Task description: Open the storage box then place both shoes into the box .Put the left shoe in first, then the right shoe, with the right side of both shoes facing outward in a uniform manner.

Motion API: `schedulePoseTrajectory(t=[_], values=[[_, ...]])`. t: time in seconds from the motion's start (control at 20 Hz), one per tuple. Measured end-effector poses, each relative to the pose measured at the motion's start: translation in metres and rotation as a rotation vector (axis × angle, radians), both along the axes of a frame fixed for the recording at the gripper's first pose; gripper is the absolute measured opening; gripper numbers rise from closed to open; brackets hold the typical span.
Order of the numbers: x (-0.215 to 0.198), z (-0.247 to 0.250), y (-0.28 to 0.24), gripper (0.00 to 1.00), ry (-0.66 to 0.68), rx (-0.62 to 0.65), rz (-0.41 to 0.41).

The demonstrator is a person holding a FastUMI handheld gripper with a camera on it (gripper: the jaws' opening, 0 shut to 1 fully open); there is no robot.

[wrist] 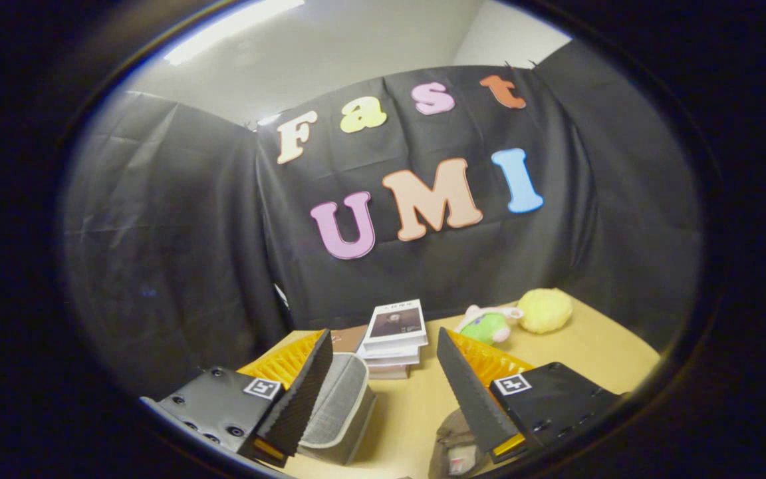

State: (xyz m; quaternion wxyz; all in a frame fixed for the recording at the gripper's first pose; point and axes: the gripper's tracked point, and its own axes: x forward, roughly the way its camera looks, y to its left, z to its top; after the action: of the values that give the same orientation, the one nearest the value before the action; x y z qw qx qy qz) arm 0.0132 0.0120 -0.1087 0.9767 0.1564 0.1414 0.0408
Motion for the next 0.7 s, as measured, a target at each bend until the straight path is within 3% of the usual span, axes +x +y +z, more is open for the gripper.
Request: schedulePoseTrajectory(t=[0.3, 0.7], values=[[-0.004, -0.049, 0.02, 1.0, 0.165, 0.196, 0.025], [-0.018, -0.108, 0.056, 1.0, 0.411, 0.56, 0.058]])
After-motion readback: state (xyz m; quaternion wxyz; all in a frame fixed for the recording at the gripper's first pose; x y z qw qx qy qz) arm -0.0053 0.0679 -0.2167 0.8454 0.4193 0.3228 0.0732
